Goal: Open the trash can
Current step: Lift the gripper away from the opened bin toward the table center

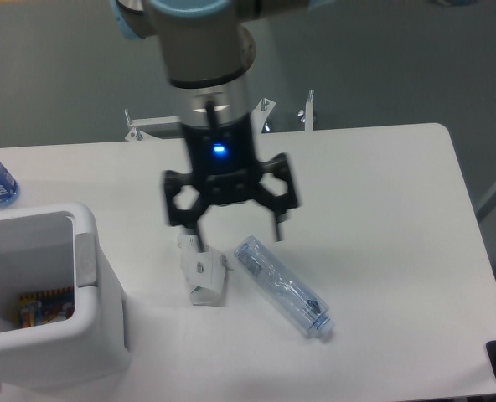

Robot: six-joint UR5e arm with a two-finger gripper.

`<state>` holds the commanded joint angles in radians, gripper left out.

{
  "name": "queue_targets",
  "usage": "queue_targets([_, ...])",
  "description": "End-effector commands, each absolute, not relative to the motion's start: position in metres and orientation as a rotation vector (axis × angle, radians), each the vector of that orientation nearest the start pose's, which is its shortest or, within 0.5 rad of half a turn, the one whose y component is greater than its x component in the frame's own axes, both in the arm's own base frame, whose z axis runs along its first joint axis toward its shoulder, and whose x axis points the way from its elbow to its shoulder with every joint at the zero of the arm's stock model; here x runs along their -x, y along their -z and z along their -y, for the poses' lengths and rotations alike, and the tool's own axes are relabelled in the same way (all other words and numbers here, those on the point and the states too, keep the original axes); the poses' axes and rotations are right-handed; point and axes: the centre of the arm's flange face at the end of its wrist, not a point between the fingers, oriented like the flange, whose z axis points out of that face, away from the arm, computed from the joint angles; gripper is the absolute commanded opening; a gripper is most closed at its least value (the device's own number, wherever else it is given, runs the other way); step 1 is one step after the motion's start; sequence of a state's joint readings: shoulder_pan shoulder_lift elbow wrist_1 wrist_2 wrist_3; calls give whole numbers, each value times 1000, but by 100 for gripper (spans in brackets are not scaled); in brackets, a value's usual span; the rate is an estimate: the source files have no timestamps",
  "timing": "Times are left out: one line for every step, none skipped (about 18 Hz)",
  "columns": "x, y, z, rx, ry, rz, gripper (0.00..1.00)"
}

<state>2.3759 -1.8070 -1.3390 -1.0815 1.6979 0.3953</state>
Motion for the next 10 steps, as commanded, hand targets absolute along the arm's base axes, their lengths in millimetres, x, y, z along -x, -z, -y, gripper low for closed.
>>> queue_targets([375,-528,-512,2723,-546,581,100])
queue_targets([382,-523,-503,2750,-555,549,100])
queue_targets([388,-516,-496,2780,-561,505,100])
queue_targets([391,-509,-492,2812,-562,450,100])
queue_targets([394,-506,-487,2832,-567,406,100])
queue_targets([399,-502,-483,2850,-567,383,100])
queue_targets([404,-500,-478,2857,-568,381,100])
queue_targets([408,-498,-474,2861,-565,389,100])
queue_targets([410,-498,-472,2861,-565,396,100])
queue_targets([412,-498,-471,2861,-566,400,100])
